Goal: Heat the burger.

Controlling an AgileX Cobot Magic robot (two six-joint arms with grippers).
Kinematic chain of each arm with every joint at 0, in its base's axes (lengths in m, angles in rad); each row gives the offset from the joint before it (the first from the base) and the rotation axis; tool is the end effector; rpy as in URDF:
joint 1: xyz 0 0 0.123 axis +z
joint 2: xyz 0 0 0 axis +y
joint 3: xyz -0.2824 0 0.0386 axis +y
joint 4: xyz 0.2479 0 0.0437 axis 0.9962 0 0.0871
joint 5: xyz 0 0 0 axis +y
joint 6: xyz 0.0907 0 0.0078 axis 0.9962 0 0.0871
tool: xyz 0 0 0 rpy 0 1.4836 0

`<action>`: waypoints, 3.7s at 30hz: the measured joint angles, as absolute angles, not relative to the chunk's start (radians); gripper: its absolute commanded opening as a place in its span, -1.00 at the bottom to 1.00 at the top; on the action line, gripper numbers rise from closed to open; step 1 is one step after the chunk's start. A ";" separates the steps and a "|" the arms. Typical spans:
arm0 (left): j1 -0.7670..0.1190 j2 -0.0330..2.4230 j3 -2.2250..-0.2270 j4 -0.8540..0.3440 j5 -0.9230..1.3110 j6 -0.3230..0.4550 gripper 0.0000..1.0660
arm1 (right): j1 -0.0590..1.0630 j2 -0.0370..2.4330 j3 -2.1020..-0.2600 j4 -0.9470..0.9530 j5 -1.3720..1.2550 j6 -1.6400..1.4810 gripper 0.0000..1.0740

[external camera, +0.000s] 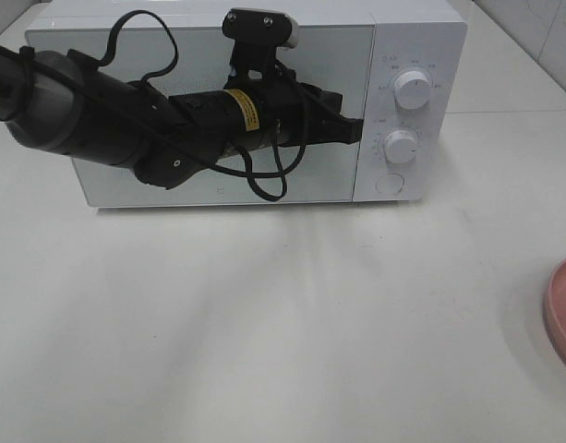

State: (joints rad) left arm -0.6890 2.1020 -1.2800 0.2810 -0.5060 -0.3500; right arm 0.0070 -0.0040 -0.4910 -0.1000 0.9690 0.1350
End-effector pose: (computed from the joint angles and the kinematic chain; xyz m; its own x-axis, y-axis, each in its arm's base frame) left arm 0.3508 -0.3048 0.1730 -0.2616 0.0838 -0.9615 0.7075 0.6942 -0.1319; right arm -0.0011 -0.0075 0.2825 -0.3685 0.0753 -0.9266 0.0984 0.9943 0.0417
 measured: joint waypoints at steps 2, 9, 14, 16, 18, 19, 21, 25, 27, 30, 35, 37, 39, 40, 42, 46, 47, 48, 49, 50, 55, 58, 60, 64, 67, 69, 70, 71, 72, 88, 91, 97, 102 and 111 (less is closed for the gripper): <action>-0.693 2.093 -1.280 0.280 -0.498 -0.348 -1.00 | 0.007 -0.004 -0.491 -0.100 0.969 0.135 0.42; -0.732 1.983 -1.171 0.265 -0.470 -0.346 -1.00 | 0.007 -0.004 -0.491 -0.100 0.969 0.135 0.42; -0.749 1.881 -1.055 0.265 -0.441 -0.349 -0.61 | 0.007 -0.004 -0.491 -0.100 0.969 0.135 0.42; -0.750 1.804 -0.993 0.265 -0.377 -0.376 0.25 | 0.007 -0.004 -0.491 -0.100 0.969 0.135 0.42; -0.750 1.755 -0.955 0.265 -0.303 -0.404 0.48 | 0.007 -0.004 -0.491 -0.100 0.969 0.135 0.42; -0.750 1.755 -0.955 0.265 -0.303 -0.404 0.48 | 0.007 -0.004 -0.491 -0.100 0.969 0.135 0.42; -0.750 1.677 -0.918 0.265 -0.157 -0.424 0.92 | 0.007 -0.004 -0.491 -0.100 0.969 0.135 0.42; -0.750 1.601 -0.905 0.265 0.012 -0.429 0.92 | 0.007 -0.004 -0.491 -0.100 0.969 0.135 0.42; -0.750 1.529 -0.903 0.265 0.164 -0.430 0.92 | 0.007 -0.004 -0.491 -0.100 0.969 0.135 0.42; -0.750 1.486 -0.903 0.265 0.252 -0.428 0.92 | 0.007 -0.004 -0.491 -0.100 0.969 0.135 0.42; -0.750 1.382 -0.903 0.266 0.508 -0.387 0.92 | 0.007 -0.004 -0.491 -0.100 0.969 0.135 0.42; -0.750 1.361 -0.903 0.266 0.572 -0.384 0.92 | 0.007 -0.004 -0.491 -0.100 0.969 0.135 0.42; -0.740 1.343 -0.903 0.264 0.624 -0.384 0.92 | 0.007 -0.004 -0.491 -0.100 0.969 0.135 0.42; -0.728 1.334 -0.903 0.259 0.647 -0.384 0.92 | 0.007 -0.004 -0.491 -0.100 0.969 0.135 0.42; -0.691 1.319 -0.903 0.249 0.688 -0.384 0.92 | 0.007 -0.004 -0.491 -0.100 0.969 0.135 0.42; -0.603 1.296 -0.903 0.231 0.757 -0.374 0.92 | 0.007 -0.004 -0.491 -0.100 0.969 0.135 0.42; -0.532 1.276 -0.903 0.201 0.798 -0.344 0.92 | 0.007 -0.004 -0.491 -0.100 0.969 0.135 0.42; -0.488 1.264 -0.903 0.176 0.814 -0.317 0.92 | 0.007 -0.004 -0.491 -0.100 0.969 0.135 0.42; -0.488 1.264 -0.903 0.176 0.814 -0.317 0.92 | 0.007 -0.004 -0.491 -0.100 0.969 0.135 0.42; -0.395 1.243 -0.903 0.110 0.838 -0.256 0.92 | 0.007 -0.004 -0.491 -0.100 0.969 0.135 0.42; -0.173 1.193 -0.887 -0.073 0.893 -0.046 0.92 | 0.007 -0.004 -0.491 -0.100 0.969 0.135 0.42; -0.043 1.148 -0.842 -0.176 0.919 0.050 0.92 | 0.007 -0.004 -0.491 -0.100 0.969 0.135 0.42; -0.013 1.134 -0.826 -0.199 0.923 0.066 0.92 | 0.007 -0.004 -0.491 -0.100 0.969 0.135 0.42; 0.077 1.023 -0.727 -0.253 0.927 0.103 0.92 | 0.007 -0.004 -0.491 -0.100 0.969 0.135 0.42; 0.083 0.942 -0.674 -0.242 0.938 0.104 0.92 | 0.007 -0.004 -0.491 -0.100 0.969 0.135 0.42; 0.083 0.888 -0.642 -0.227 0.950 0.104 0.92 | 0.007 -0.004 -0.491 -0.100 0.969 0.135 0.42; 0.083 0.858 -0.624 -0.219 0.958 0.104 0.92 | 0.007 -0.004 -0.491 -0.100 0.969 0.135 0.42; 0.083 0.858 -0.624 -0.219 0.958 0.104 0.92 | 0.007 -0.004 -0.491 -0.100 0.969 0.135 0.42; 0.083 0.792 -0.594 -0.204 0.971 0.104 0.92 | 0.007 -0.004 -0.491 -0.100 0.969 0.135 0.42; 0.083 0.394 -0.518 -0.095 1.065 -0.018 0.92 | 0.007 -0.004 -0.491 -0.100 0.969 0.135 0.42; 0.083 0.347 -0.518 -0.090 1.065 -0.019 0.92 | 0.007 -0.004 -0.491 -0.100 0.969 0.135 0.42; 0.083 0.252 -0.518 -0.083 1.065 -0.019 0.92 | 0.007 -0.004 -0.491 -0.100 0.969 0.135 0.42; 0.083 0.117 -0.517 -0.065 1.065 -0.019 0.92 | 0.007 -0.004 -0.491 -0.100 0.969 0.135 0.42; 0.083 -0.005 -0.517 -0.034 1.067 -0.019 0.92 | 0.007 -0.004 -0.491 -0.100 0.969 0.135 0.42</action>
State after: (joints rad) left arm 0.0830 -0.0050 -0.5170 -0.0340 1.0670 -0.0190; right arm 0.0070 -0.0040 -0.4910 -0.1000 0.9690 0.1350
